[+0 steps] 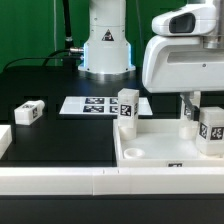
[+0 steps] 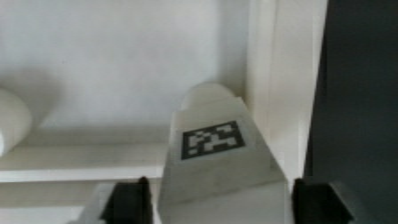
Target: Assemble square table
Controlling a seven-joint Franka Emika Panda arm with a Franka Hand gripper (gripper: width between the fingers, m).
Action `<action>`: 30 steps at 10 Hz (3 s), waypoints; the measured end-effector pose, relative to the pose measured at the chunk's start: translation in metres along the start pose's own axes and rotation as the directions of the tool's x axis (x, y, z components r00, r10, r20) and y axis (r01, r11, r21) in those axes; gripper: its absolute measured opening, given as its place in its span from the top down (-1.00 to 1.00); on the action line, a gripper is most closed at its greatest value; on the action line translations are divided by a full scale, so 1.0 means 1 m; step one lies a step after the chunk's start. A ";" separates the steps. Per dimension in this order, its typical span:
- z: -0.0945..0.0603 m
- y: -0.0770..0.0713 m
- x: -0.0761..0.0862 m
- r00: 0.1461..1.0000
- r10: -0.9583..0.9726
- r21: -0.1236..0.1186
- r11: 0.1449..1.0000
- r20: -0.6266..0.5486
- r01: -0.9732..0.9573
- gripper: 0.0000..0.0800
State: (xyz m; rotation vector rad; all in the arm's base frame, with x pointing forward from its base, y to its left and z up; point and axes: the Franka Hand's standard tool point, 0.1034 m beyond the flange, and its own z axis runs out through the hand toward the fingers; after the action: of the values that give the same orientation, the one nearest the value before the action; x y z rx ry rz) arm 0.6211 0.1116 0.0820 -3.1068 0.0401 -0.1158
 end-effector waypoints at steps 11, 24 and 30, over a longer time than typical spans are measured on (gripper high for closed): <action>0.002 -0.002 -0.002 0.456 0.889 0.036 0.455 0.042 -0.890 0.29; 0.002 0.000 -0.002 0.890 0.455 0.026 0.890 0.012 -0.455 -0.62; 0.003 0.001 0.001 0.997 -0.072 0.009 0.997 0.009 0.072 -0.62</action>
Offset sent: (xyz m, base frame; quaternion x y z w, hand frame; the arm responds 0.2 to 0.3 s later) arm 0.0018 -0.0050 0.0000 0.0349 0.0126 0.2612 0.9646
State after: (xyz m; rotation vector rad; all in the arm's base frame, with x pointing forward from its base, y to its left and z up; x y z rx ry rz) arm 0.6219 0.1110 0.0790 -3.1010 -0.0719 -0.1036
